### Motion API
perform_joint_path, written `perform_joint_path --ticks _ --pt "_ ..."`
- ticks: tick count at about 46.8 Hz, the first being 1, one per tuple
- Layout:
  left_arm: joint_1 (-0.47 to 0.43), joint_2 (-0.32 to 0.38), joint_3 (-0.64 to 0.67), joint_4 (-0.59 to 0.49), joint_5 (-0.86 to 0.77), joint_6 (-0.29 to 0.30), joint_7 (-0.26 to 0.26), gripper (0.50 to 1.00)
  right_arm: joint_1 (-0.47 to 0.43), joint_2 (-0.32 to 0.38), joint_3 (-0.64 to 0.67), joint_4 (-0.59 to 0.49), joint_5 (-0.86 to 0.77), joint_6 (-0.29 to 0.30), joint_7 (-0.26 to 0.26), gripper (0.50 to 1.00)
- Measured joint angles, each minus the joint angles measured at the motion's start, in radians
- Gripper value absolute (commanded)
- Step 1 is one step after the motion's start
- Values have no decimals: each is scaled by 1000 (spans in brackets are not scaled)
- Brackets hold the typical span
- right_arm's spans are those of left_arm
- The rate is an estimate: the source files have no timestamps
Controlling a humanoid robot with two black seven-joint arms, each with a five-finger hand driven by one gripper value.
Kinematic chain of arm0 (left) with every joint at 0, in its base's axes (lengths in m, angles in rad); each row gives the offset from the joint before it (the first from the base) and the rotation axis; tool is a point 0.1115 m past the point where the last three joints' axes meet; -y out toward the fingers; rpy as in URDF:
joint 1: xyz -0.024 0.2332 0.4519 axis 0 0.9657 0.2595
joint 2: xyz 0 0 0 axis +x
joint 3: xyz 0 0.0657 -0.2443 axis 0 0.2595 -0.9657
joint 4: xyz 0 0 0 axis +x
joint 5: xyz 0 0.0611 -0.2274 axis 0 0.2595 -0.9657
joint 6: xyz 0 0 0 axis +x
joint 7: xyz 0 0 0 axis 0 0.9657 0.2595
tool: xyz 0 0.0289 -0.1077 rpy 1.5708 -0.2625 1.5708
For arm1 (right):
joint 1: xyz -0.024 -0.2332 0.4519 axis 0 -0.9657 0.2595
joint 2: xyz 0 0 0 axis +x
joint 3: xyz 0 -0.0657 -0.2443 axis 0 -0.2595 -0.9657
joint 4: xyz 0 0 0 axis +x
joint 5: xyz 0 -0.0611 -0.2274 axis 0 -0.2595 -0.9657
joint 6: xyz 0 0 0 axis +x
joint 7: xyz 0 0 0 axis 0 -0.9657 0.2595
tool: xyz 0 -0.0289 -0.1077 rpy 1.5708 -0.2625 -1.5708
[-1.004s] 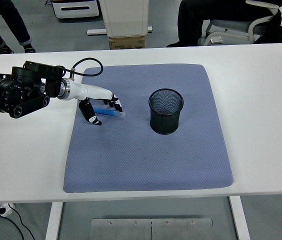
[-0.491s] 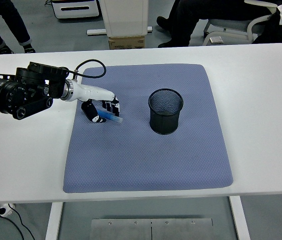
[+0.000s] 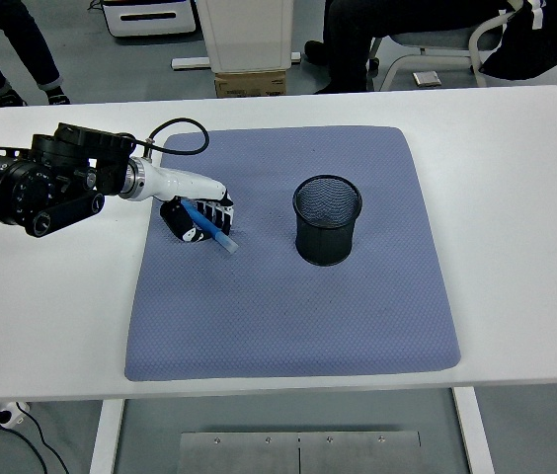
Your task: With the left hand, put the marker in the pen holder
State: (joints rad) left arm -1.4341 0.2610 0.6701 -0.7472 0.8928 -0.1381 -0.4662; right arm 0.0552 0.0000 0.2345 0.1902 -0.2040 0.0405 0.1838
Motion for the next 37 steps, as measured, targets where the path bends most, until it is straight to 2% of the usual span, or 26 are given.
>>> perform_joint_path --ticks 37 --pt "-20 8 -37 8 -17 -5 -3 500 0 0 0 0 0 0 0 1000"
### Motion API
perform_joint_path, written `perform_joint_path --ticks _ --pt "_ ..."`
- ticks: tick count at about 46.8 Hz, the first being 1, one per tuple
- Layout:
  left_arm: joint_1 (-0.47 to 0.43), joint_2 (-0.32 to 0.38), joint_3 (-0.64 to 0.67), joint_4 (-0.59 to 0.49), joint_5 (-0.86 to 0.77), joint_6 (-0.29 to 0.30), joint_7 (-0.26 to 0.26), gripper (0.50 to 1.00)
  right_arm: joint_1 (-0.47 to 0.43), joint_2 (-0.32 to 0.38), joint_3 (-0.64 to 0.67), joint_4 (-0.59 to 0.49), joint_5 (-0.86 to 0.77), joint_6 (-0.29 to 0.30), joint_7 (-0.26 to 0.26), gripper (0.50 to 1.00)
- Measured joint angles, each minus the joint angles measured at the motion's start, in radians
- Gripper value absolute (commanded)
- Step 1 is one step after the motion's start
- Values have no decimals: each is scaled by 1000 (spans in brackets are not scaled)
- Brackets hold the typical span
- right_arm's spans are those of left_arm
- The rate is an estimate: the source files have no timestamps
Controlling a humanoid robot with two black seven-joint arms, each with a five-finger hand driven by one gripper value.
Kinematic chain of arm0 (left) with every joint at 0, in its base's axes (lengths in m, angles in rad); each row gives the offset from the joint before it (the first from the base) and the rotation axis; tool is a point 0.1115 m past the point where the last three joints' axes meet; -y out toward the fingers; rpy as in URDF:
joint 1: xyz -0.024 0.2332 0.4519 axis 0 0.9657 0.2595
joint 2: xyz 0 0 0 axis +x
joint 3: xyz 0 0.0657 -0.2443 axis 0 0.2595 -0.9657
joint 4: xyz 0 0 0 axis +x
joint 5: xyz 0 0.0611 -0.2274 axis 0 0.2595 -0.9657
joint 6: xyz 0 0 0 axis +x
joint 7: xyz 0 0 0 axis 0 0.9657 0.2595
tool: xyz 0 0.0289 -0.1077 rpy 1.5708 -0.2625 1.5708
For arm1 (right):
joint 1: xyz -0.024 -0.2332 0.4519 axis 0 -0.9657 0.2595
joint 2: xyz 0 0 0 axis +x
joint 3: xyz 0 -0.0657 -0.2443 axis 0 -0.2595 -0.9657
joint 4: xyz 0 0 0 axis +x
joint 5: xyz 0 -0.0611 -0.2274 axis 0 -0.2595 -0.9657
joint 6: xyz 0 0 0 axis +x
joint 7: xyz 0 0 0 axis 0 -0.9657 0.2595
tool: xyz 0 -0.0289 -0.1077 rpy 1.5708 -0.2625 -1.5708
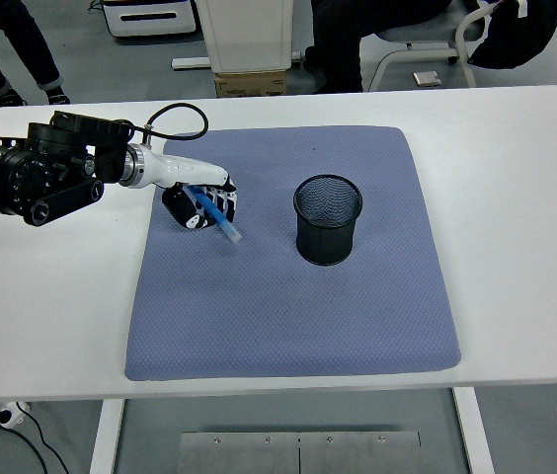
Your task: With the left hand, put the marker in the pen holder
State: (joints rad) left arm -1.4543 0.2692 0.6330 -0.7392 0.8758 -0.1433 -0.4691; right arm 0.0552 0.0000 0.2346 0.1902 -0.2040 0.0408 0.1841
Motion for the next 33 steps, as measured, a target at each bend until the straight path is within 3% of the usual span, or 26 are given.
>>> perform_joint_path --ticks 19,33 --pt "-21 4 -64 0 -54 -6 0 500 0 0 0 0 0 0 0 1000" --pt "-67 7 -148 0 -58 -62 1 500 0 0 -1 0 0 0 0 1000"
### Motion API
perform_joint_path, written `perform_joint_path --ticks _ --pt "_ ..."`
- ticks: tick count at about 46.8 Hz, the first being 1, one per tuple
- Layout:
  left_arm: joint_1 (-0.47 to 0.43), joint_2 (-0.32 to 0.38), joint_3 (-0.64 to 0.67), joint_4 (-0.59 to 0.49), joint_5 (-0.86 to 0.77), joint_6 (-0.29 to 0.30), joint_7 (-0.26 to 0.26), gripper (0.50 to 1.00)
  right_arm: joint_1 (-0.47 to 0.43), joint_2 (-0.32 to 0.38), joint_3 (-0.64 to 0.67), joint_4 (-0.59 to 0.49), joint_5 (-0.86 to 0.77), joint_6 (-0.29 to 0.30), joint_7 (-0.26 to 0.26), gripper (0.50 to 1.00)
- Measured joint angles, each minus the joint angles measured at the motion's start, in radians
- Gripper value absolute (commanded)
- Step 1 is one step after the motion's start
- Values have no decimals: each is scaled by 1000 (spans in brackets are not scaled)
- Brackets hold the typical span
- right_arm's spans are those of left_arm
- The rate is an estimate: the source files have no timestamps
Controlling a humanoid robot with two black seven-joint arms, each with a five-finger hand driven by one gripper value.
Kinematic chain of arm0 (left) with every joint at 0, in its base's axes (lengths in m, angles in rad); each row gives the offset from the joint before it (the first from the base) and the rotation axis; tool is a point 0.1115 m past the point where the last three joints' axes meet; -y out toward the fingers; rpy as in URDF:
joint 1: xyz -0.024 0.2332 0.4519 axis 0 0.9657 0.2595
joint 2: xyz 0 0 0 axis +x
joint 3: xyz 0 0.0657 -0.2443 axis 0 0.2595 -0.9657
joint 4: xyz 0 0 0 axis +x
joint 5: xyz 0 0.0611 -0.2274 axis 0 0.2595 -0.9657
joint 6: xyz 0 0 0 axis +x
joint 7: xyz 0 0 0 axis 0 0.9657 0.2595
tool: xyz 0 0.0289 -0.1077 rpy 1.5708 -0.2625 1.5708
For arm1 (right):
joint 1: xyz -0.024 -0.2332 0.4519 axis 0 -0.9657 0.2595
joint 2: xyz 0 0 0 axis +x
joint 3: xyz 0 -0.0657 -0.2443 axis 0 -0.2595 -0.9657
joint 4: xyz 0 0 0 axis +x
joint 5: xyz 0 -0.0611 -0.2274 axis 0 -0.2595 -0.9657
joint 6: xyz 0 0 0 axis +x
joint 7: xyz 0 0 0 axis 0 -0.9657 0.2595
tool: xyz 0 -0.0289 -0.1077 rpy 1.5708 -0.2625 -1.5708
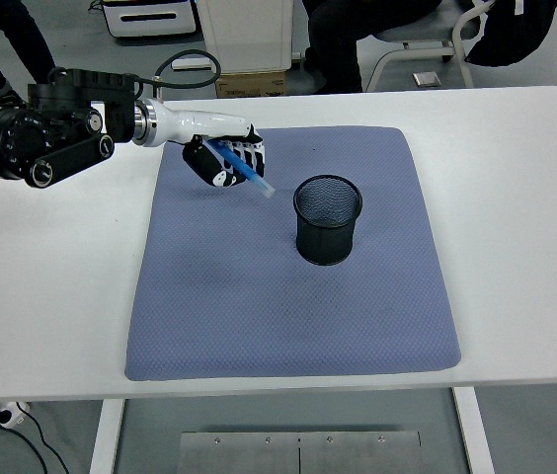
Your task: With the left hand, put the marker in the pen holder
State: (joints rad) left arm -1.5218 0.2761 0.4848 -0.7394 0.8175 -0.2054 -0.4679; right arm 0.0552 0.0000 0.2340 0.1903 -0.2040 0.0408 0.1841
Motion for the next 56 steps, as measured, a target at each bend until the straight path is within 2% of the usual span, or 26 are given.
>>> perform_joint_path --ticks 25,41,56 --pt "-45 -27 -160 1 -19 -47 1 500 0 0 1 0 0 0 -1 1000" --pt "-38 -107 -169 -5 -208 -76 3 500 0 0 0 0 0 0 0 1000" --pt "-30 -125 -169 -66 -389 -92 51 500 0 0 0 0 0 0 0 1000"
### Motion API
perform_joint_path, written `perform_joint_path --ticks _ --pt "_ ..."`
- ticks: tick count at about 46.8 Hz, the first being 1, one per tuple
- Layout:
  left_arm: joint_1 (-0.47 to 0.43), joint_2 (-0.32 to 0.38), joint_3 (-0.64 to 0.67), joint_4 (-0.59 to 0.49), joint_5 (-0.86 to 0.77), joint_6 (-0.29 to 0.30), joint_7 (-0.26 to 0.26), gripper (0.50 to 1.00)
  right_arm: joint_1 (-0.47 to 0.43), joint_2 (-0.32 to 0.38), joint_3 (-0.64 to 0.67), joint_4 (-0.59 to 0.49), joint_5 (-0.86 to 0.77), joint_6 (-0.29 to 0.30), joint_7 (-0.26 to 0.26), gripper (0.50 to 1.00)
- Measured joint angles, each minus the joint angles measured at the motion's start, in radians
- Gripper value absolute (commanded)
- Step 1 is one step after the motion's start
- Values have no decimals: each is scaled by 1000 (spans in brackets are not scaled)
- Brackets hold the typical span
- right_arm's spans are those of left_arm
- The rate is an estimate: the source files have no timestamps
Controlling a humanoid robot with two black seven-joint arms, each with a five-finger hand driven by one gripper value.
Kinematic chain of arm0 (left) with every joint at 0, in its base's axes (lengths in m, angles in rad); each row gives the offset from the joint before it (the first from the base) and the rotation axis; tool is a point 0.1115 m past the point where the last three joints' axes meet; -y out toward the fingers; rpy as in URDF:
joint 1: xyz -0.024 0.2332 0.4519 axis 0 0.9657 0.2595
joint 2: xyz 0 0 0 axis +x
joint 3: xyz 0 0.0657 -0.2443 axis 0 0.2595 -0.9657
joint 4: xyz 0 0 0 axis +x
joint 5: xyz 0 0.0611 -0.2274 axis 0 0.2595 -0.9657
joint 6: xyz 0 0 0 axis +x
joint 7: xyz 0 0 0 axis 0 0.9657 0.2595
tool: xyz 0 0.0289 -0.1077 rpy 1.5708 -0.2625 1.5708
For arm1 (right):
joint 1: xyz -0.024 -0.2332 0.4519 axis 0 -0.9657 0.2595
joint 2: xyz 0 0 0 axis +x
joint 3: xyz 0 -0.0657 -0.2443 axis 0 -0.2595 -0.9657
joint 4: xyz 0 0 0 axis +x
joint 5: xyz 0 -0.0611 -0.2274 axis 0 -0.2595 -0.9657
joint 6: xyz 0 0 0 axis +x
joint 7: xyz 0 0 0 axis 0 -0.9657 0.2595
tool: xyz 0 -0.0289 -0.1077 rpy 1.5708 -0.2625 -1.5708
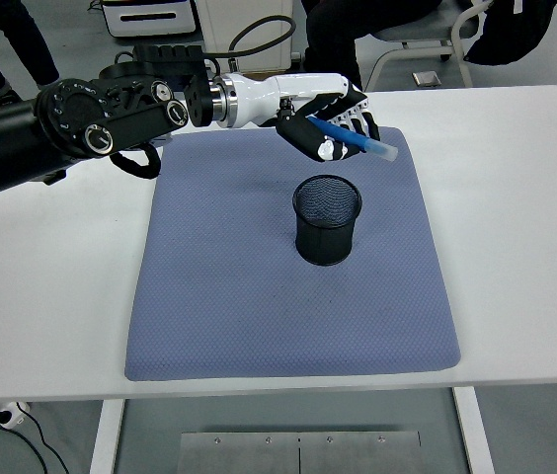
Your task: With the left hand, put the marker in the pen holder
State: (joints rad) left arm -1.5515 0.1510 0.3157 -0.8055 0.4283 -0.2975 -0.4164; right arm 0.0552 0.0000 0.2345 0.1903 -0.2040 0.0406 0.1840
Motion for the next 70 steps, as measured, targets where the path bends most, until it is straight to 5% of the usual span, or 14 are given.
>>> perform_joint_path --ticks 19,52,56,63,70 --pt "18 -17 0 -99 -234 15 37 500 0 0 0 0 0 0 0 1000" --pt "140 -19 -10 -102 -411 28 34 514 0 0 0 0 0 0 0 1000" --pt "156 -28 -10 -103 -421 28 34 584 0 0 -1 0 0 0 0 1000" --pt "170 -31 -11 -103 -431 37 34 1000 0 0 0 0 0 0 0 1000" --pt "174 -31 -12 -103 -477 40 34 1000 0 0 0 0 0 0 0 1000"
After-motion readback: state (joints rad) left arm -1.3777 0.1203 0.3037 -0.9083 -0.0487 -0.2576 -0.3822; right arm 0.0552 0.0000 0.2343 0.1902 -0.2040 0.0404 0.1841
